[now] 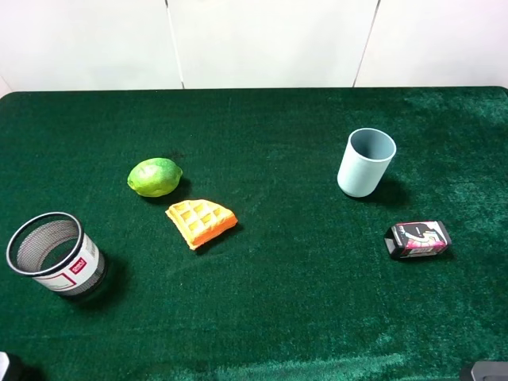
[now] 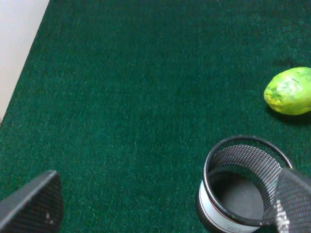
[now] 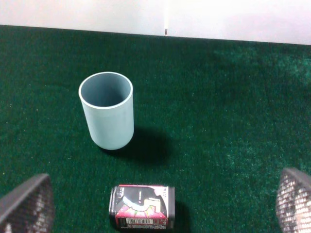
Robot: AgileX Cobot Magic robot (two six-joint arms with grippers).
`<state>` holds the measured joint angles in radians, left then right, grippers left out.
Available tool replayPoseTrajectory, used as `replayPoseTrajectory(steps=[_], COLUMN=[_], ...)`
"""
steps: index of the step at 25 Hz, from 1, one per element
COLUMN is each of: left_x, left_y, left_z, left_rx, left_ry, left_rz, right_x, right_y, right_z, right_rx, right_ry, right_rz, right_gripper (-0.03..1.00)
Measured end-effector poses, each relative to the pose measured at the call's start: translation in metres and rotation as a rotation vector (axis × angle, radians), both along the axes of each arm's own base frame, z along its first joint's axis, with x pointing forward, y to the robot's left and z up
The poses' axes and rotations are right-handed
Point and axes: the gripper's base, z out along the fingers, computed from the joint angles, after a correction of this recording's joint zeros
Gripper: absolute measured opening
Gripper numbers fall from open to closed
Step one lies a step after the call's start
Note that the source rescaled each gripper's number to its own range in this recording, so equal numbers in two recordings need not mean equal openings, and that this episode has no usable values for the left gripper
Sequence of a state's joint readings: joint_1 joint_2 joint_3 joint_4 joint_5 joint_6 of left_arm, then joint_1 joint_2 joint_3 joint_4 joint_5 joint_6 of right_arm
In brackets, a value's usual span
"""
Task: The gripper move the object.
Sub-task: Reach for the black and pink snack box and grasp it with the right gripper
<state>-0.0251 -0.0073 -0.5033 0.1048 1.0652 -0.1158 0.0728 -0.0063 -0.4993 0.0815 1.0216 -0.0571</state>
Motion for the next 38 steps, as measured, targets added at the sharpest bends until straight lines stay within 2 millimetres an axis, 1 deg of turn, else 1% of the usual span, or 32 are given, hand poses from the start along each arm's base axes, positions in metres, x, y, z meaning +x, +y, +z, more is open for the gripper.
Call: replayPoseTrajectory(steps=[5, 12, 15, 17, 21, 25, 31, 38], left_x=[0.000, 0.000, 0.000, 0.000, 0.000, 0.000, 0.000, 0.000], left_y=[0.000, 0.000, 0.000, 0.000, 0.000, 0.000, 0.000, 0.000], left_z=[0.000, 0.000, 0.000, 0.000, 0.000, 0.000, 0.000, 0.000], left_rx=[0.000, 0.000, 0.000, 0.000, 0.000, 0.000, 0.000, 0.000], left_ry=[0.000, 0.000, 0.000, 0.000, 0.000, 0.000, 0.000, 0.000], left_rz=[0.000, 0.000, 0.000, 0.000, 0.000, 0.000, 0.000, 0.000], right_x=[0.000, 0.000, -0.001, 0.003, 0.021, 0.046, 0.085, 0.115], right_y=[0.000, 0.000, 0.000, 0.000, 0.001, 0.003, 0.005, 0.008], right_z=[0.000, 0.001, 0.006, 0.010, 0.014, 0.015, 0.006, -0.010], right_rx=[-0.002, -0.052, -0.086, -0.109, -0.173, -0.246, -0.374, -0.445], right_ry=[0.000, -0.012, -0.055, -0.070, -0.043, 0.033, 0.166, 0.316], right_rz=[0.001, 0.024, 0.037, 0.045, 0.073, 0.113, 0.204, 0.297], right_gripper=[1.00, 1.00, 1.00, 1.00, 1.00, 1.00, 1.00, 1.00])
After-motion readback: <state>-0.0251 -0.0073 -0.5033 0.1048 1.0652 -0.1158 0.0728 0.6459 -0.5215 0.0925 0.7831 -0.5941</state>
